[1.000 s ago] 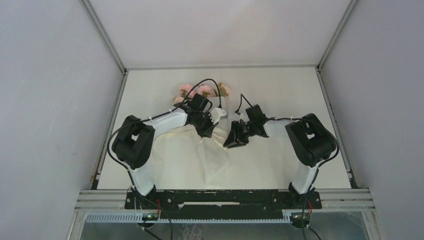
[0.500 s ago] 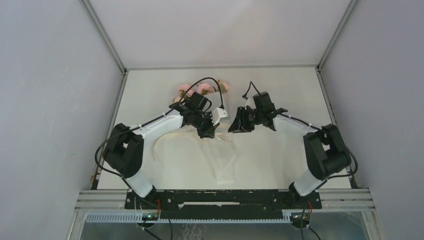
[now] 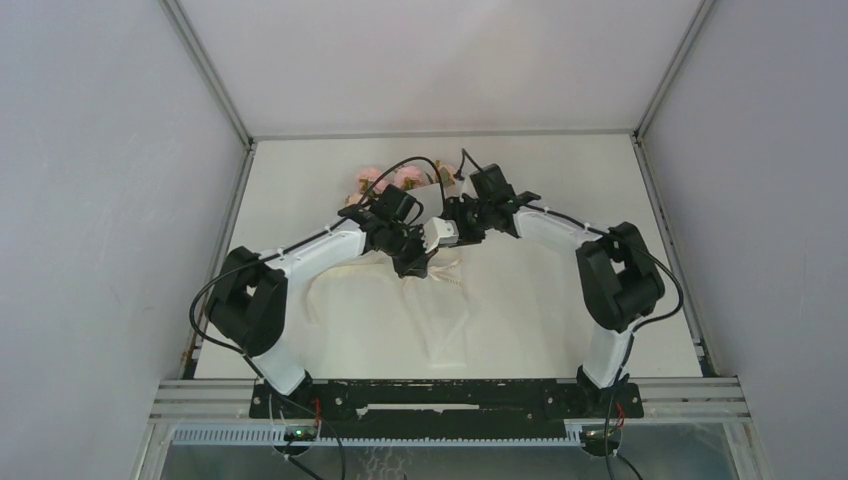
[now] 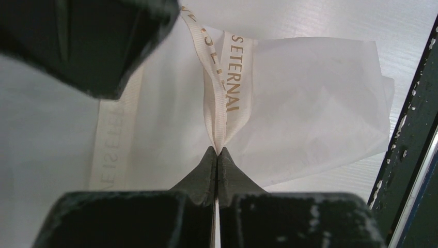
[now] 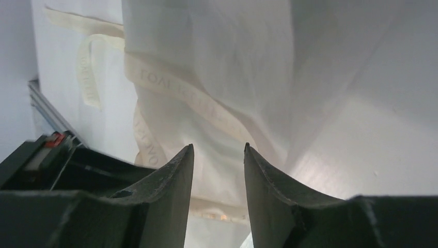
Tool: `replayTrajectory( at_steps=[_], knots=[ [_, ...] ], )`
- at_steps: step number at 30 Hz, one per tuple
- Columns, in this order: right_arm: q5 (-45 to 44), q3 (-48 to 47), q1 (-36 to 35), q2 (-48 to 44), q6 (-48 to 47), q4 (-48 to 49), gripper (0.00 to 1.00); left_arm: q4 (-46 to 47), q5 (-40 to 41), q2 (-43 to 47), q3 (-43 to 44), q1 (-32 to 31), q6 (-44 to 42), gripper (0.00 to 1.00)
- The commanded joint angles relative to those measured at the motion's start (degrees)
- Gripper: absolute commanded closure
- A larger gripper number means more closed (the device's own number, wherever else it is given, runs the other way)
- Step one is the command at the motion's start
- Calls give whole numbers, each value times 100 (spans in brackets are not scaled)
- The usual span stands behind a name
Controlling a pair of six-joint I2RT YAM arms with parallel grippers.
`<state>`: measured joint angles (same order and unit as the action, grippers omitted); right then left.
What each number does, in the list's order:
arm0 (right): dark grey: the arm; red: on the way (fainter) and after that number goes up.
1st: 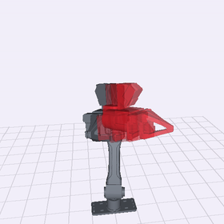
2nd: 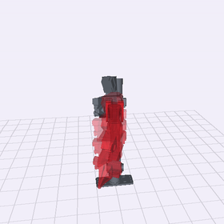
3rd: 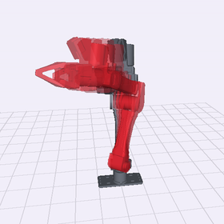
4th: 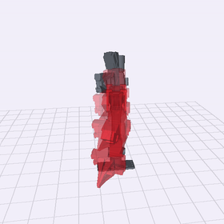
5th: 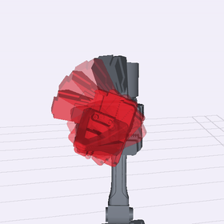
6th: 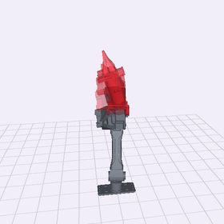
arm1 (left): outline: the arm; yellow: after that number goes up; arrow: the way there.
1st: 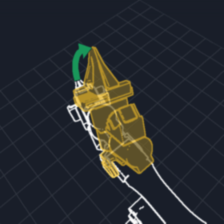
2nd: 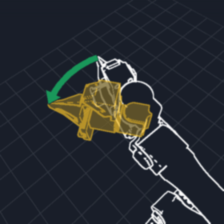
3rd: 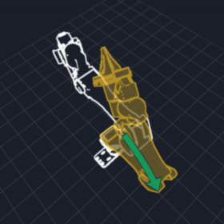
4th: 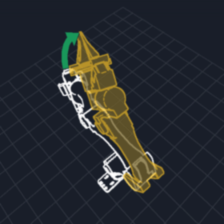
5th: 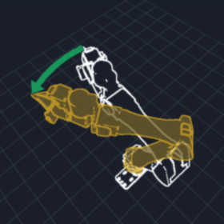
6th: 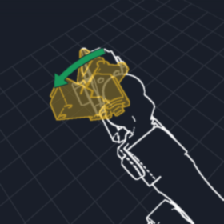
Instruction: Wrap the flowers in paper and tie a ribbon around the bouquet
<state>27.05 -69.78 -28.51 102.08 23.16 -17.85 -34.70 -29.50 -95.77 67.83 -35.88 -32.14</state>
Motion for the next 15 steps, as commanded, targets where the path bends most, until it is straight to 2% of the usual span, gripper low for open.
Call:
replayTrajectory(
  at_steps=[1, 6, 7, 9, 11, 15],
  knots=[
    [-551, -669, -237, 445, -552, -479, 51, -14, -12, 300, 27, -34, -161, 100],
    [-756, -818, -323, 975, -818, -852, 54, -52, -229, 497, 66, -34, -169, 100],
    [-668, -811, -366, 1061, -874, -920, 58, -50, -295, 520, 84, -39, -171, 100],
    [-322, -782, -462, 1162, -984, -993, 74, -46, -424, 535, 166, -32, -139, 100],
    [350, -695, -537, 1182, -1090, -989, 87, -79, -569, 475, 304, -18, -74, 100],
    [1602, -413, -619, 1110, -1217, -860, 98, -41, -597, 278, 546, 7, 90, 100]
  ],
)
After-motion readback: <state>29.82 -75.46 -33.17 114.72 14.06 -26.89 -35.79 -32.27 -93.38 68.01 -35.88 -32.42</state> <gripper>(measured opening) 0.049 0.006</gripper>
